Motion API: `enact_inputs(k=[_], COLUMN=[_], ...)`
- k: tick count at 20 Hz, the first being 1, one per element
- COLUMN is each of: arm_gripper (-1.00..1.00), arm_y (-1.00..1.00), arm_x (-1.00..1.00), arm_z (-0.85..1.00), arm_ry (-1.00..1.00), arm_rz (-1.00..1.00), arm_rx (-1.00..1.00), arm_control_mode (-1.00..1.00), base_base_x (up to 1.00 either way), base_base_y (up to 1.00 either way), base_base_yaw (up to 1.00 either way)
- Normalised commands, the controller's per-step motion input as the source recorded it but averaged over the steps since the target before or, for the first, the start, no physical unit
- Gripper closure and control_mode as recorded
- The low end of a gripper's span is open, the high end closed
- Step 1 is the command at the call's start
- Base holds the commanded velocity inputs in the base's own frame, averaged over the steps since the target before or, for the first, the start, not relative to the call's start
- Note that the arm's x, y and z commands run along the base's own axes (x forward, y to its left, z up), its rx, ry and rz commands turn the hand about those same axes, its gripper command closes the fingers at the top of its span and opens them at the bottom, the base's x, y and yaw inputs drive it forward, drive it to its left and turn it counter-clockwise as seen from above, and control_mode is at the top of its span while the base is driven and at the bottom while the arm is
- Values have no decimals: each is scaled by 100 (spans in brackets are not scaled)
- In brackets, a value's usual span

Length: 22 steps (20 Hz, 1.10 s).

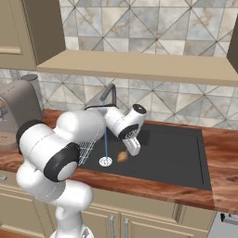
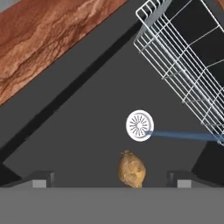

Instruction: Turn on the sink faucet. Then move the onion from the counter to the sink. Turn off the sink. Move the vegetable from the sink to the pot next to the stove. Finally move the pot to the front center burner.

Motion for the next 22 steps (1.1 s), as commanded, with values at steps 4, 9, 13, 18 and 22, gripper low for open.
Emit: enact_inputs(k=[4, 9, 13, 18, 22], arm_gripper=[-100, -100, -100, -100, -100], arm_y=[-1, -1, -8, -25, -24], arm_x=[-27, -9, 3, 5, 27], arm_z=[27, 35, 25, 0, 0], arm_ry=[-14, -9, 0, 0, 1], arm_rz=[-12, -15, -15, -3, 0], arm_rx=[19, 21, 20, 20, 26], arm_control_mode=[-100, -100, -100, -100, -100], base_base_x=[0, 0, 0, 0, 0], base_base_y=[0, 0, 0, 0, 0], base_base_yaw=[0, 0, 0, 0, 0])
